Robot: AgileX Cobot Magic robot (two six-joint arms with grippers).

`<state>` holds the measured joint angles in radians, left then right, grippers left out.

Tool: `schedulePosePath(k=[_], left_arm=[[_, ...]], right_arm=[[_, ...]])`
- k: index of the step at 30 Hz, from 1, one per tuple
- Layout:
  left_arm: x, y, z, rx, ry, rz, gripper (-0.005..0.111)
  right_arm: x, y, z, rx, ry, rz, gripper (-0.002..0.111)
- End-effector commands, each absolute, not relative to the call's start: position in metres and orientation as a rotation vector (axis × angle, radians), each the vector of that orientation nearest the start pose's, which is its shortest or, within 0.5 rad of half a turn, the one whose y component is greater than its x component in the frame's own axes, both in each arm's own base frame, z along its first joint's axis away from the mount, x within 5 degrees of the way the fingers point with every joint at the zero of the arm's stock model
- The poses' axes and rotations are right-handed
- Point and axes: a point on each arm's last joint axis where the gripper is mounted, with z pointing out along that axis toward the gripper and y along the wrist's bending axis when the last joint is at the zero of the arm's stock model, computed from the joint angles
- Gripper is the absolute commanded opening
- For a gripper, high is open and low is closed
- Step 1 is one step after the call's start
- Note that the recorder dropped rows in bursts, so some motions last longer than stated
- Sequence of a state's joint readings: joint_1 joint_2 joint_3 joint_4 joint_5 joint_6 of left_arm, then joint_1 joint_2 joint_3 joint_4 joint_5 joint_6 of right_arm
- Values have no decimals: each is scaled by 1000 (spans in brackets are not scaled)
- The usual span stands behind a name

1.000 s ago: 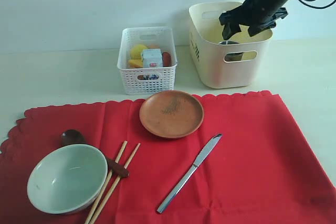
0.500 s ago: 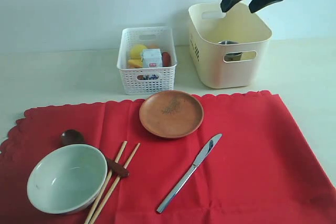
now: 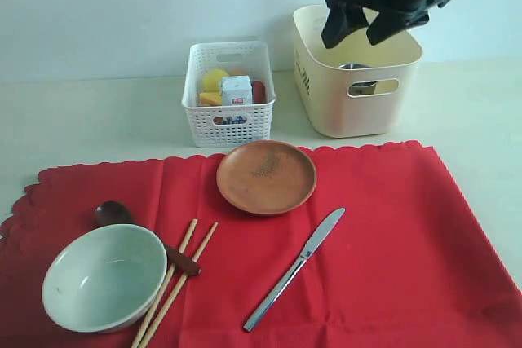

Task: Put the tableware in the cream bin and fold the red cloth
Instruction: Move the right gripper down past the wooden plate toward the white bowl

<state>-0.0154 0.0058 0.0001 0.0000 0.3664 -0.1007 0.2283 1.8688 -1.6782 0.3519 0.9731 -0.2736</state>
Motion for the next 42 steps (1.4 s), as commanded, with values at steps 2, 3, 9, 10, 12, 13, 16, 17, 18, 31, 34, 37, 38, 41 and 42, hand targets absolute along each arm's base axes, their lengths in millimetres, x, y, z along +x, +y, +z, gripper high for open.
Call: schedulePosePath(k=[2,3,9,10,12,13,16,17,18,31,34,37,38,41,42], left_arm=[[53,-1,181,-78,1841,-88,1],[53,-1,181,-78,1841,-88,1],[53,-1,181,-78,1841,-88,1],[53,-1,181,-78,1841,-88,1],[53,-1,181,-78,1841,-88,1],[53,-1,181,-78,1841,-88,1],[53,-1,181,-78,1841,-88,1],[53,-1,181,-78,1841,-88,1],[53,-1,181,-78,1841,-88,1],[53,-1,181,-78,1841,-88,1],[53,-1,181,-78,1841,-88,1],[53,-1,181,-78,1841,-88,1],[53,-1,181,-78,1841,-88,1],[53,-1,181,-78,1841,-88,1],[53,-1,181,-78,1841,-88,1]], right_arm=[[357,120,283,-492,2535,386,67],[349,122,279,-503,2537,382,67],[306,140,274,-597,2512,402,67],[299,145,274,-625,2511,410,67],[286,156,272,-682,2512,426,67],[280,161,270,-697,2519,438,67],[268,176,268,-712,2537,465,65],[265,180,268,-714,2539,464,64],[262,185,267,-711,2540,459,64],[225,236,263,-818,2518,486,64],[217,245,260,-869,2512,490,64],[213,251,258,-900,2498,493,64],[212,252,258,-913,2489,487,64],[211,253,260,-910,2484,488,64],[212,254,259,-903,2490,489,64]])
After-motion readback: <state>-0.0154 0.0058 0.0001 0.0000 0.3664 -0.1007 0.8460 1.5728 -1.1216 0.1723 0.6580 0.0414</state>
